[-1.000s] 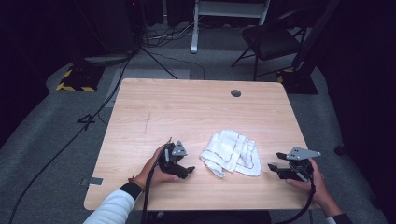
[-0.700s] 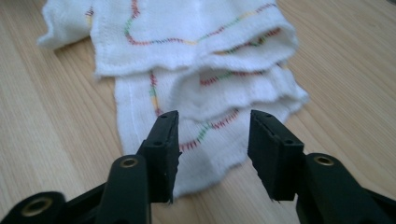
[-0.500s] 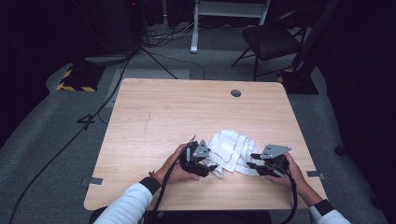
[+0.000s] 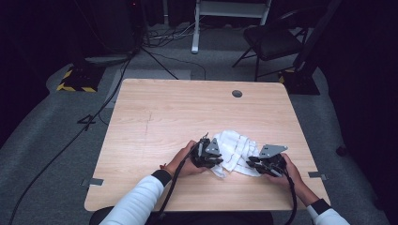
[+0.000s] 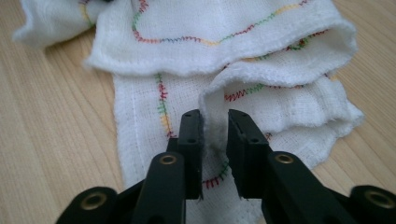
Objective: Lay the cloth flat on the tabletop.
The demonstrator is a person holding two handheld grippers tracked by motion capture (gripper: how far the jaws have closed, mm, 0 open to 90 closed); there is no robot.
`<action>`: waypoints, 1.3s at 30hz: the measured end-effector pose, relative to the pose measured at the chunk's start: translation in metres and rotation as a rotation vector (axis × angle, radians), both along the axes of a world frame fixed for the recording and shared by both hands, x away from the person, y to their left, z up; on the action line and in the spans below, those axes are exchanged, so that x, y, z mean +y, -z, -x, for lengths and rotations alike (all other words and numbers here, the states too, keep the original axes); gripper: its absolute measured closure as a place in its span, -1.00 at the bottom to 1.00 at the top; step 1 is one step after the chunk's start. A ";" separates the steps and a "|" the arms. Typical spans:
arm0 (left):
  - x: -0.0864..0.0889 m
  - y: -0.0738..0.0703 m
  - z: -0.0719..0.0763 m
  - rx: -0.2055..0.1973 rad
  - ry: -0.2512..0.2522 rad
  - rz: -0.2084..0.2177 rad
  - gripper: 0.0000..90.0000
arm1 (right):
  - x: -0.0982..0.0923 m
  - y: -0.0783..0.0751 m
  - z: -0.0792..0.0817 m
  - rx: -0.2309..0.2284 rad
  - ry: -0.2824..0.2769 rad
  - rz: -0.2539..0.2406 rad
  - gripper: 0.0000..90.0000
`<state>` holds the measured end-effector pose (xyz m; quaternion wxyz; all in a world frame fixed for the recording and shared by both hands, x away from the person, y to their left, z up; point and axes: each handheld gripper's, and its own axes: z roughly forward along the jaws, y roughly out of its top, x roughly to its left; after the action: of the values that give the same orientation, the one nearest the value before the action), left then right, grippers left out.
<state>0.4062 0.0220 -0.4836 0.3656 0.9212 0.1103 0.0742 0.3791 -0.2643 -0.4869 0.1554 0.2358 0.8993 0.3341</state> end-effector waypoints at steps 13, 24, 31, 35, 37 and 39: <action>0.047 -0.004 0.003 0.033 -0.026 -0.039 0.83 | 0.013 -0.002 0.008 0.053 -0.063 -0.020 0.97; 0.069 -0.015 0.033 0.019 -0.036 0.041 0.33 | 0.034 -0.007 0.018 0.028 -0.107 -0.010 0.97; 0.034 -0.008 0.052 0.002 0.059 -0.016 0.07 | 0.039 -0.009 0.017 0.011 -0.108 -0.006 0.97; 0.026 0.002 0.050 0.016 0.068 -0.061 0.08 | 0.038 -0.008 0.016 0.017 -0.108 -0.006 0.96; 0.027 0.005 0.046 0.031 0.050 -0.059 0.12 | 0.037 -0.008 0.015 0.016 -0.105 -0.009 0.96; 0.029 0.005 0.044 0.031 0.047 -0.054 0.22 | 0.036 -0.008 0.015 0.017 -0.107 -0.008 0.96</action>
<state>0.3624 0.0510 -0.4888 0.3404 0.9342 0.0924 0.0541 0.3642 -0.2278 -0.4789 0.1288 0.1907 0.9104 0.3437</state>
